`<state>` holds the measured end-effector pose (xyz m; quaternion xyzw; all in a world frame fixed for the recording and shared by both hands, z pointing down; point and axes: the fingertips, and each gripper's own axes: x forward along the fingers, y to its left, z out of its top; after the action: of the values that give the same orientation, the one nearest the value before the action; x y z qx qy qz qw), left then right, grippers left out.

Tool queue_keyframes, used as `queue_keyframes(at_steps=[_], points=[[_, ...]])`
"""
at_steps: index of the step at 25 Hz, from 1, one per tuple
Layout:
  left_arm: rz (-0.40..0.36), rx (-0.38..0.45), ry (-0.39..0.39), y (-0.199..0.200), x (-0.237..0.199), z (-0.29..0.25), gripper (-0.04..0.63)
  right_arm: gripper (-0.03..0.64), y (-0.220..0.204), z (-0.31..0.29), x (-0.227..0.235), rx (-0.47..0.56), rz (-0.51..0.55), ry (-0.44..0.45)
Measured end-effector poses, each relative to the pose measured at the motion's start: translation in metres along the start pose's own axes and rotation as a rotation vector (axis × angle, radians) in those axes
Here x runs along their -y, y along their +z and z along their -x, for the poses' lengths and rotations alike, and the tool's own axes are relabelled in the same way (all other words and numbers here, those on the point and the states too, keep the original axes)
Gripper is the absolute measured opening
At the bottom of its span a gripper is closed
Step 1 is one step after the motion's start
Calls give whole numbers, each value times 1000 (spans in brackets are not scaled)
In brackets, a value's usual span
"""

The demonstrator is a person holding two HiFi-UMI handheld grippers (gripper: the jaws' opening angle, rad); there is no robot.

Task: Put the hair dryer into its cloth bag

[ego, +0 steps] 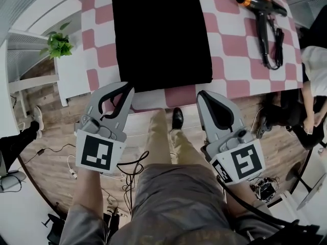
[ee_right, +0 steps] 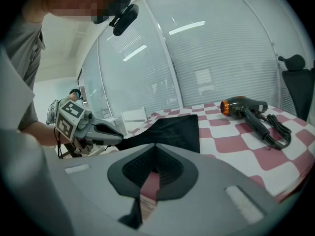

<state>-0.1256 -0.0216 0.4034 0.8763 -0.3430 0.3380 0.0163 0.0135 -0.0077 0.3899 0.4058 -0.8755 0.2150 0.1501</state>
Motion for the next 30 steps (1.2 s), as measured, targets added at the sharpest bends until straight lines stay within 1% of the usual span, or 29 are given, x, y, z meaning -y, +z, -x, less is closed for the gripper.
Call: queue_keyframes(at_steps=[3, 6, 8, 11, 15, 18, 19, 22, 23, 24, 27, 30], points=[[40, 25, 36, 13, -10, 2, 15, 25, 2, -4, -8, 2, 3, 25], [83, 67, 61, 31, -20, 4, 14, 23, 5, -9, -17, 0, -1, 52], [100, 84, 77, 42, -25, 6, 14, 23, 6, -13, -24, -6, -1, 75], [106, 102, 93, 57, -31, 9, 14, 25, 9, -22, -34, -11, -4, 100], [96, 117, 84, 73, -33, 13, 14, 24, 8, -36, -40, -24, -43, 105], [89, 117, 77, 79, -35, 15, 14, 23, 4, -52, -39, -50, -106, 102], [85, 116, 75, 80, -37, 16, 14, 23, -1, -59, -38, -69, -146, 109], [67, 106, 60, 82, -39, 17, 14, 23, -18, -78, -36, -133, -319, 138], [58, 99, 54, 82, -39, 17, 14, 23, -20, -82, -33, -134, -361, 132], [50, 93, 47, 81, -39, 16, 14, 23, -16, -84, -28, -119, -380, 117], [32, 82, 32, 78, -40, 15, 14, 23, 10, -87, -16, -30, -352, 72], [27, 84, 19, 73, -40, 14, 14, 25, 32, -88, -13, 7, -277, 54]])
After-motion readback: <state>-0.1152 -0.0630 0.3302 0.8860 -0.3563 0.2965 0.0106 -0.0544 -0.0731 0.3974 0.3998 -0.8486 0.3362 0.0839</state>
